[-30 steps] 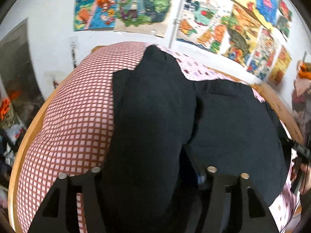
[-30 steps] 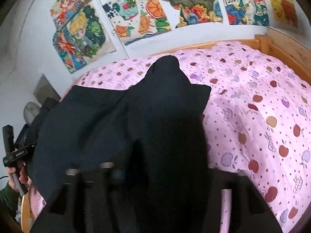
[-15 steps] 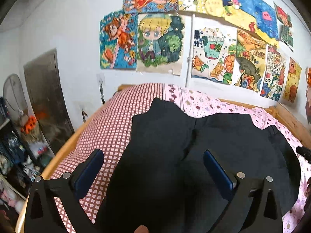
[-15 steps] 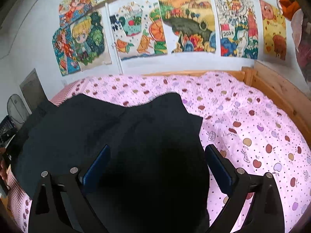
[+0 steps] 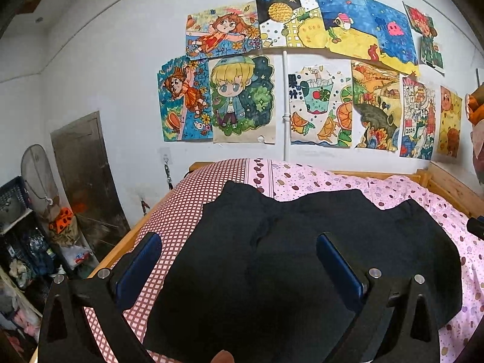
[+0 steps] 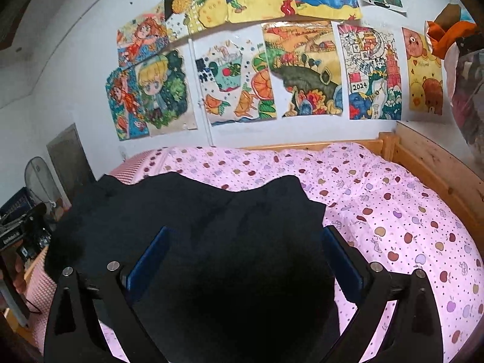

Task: Fold large clothes

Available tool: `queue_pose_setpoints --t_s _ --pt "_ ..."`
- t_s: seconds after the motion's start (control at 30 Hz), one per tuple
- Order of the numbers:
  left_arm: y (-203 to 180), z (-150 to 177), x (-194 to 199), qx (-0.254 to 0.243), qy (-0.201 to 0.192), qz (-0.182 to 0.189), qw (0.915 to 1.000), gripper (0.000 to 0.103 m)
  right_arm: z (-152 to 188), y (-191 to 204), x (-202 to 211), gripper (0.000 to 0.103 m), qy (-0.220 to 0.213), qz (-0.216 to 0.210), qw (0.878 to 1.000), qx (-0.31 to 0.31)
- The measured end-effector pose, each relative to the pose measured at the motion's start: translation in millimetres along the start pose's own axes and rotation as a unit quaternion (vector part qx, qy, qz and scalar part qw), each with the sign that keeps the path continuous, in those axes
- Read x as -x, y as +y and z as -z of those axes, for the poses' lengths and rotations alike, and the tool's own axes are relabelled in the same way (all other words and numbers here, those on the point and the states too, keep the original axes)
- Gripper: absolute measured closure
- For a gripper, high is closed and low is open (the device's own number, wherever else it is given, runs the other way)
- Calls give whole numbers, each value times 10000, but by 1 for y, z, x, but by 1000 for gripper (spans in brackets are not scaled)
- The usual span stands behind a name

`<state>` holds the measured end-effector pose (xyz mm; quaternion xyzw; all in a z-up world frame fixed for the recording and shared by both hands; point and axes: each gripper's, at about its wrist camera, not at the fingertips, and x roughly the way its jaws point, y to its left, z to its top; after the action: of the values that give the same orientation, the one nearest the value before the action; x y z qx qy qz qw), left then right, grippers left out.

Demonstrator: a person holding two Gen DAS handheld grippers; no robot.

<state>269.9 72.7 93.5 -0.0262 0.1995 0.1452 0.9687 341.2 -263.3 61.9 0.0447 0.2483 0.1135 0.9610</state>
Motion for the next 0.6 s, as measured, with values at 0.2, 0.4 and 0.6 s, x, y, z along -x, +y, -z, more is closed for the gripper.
queue_pose_setpoints --t_s 0.2,0.4,0.6 --pt "-4 4 19 31 89 179 9998 0 7 16 17 5 -53 11 9998 215" --pt "-4 10 41 -26 23 277 9996 0 12 29 42 5 -184 28 9993 321" --pt "1 11 59 -86 -131 279 9995 0 14 41 66 5 -312 78 9985 447"
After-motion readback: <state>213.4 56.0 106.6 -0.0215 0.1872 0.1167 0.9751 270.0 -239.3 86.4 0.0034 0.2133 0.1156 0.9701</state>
